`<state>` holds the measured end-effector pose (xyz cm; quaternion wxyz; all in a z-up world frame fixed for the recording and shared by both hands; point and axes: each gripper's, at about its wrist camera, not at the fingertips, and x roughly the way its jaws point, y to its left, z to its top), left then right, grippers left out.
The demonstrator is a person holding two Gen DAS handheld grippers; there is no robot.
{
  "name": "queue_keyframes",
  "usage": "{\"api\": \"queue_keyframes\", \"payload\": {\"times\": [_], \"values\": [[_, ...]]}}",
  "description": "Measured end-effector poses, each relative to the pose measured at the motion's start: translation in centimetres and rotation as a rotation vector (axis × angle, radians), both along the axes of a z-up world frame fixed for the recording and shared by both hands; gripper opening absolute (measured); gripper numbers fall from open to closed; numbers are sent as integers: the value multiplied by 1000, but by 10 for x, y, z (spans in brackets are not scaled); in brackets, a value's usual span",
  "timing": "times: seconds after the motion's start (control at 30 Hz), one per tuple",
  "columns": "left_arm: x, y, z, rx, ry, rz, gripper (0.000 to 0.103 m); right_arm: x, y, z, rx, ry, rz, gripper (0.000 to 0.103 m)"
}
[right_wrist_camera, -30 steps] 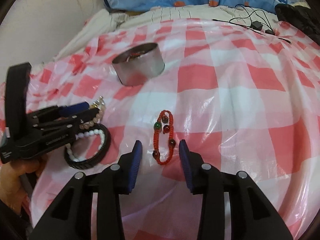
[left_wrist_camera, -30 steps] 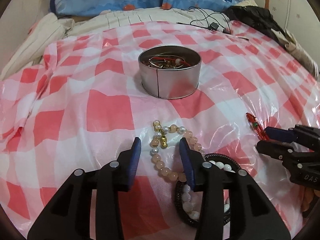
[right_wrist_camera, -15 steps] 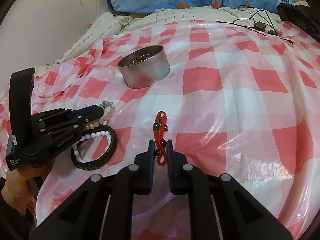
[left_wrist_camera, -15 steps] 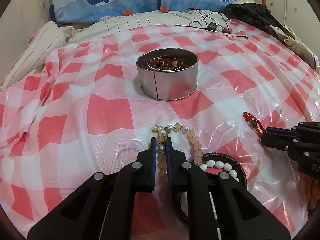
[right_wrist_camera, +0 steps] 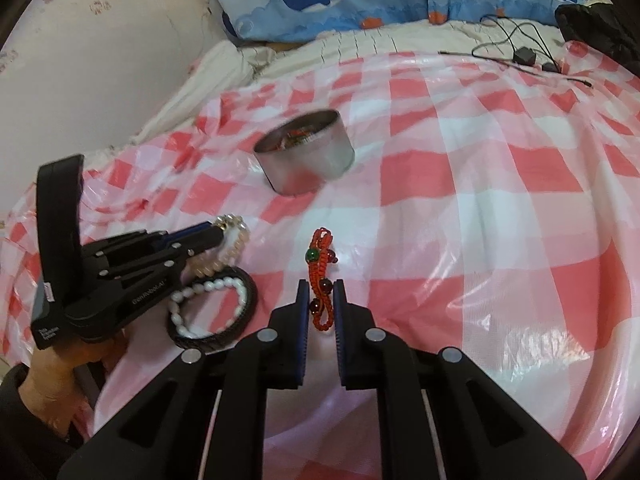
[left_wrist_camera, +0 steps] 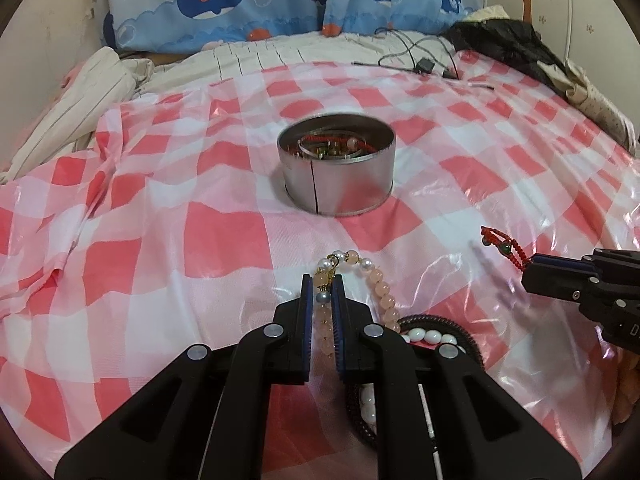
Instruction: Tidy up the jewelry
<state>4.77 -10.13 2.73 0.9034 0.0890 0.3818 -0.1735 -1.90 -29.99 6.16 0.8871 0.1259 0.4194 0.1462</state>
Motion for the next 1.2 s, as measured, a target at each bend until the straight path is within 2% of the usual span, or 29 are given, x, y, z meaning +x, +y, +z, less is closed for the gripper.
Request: {"api": "queue_keyframes", "payload": {"times": [0.27, 0.4, 0.63, 0.87, 0.93, 1.0, 1.1, 1.13, 1.2], "values": [[0, 17, 37, -139, -32, 2, 7, 2, 0, 22, 52, -93, 1, 12], [4, 21, 59, -184, -53, -8, 7, 13, 0, 28, 78, -110, 2, 12], [30, 12, 79, -229, -60, -31, 7, 35, 6, 41, 52, -142, 26, 12], [74, -17, 84, -280, -34, -69, 7, 64, -2, 48, 18, -157, 26, 12], [93, -24, 75, -304, -1, -61, 7, 74, -2, 49, 4, -160, 33, 12], [111, -29, 60, -274, 46, -26, 8, 84, 0, 49, -15, -162, 45, 12], [130, -22, 38, -230, 109, 47, 26, 98, 6, 48, -43, -161, 66, 12], [130, -17, 35, -223, 108, 59, 35, 106, 10, 47, -58, -159, 79, 12], [124, -7, 34, -209, 89, 67, 42, 117, 18, 44, -78, -156, 96, 12]]}}
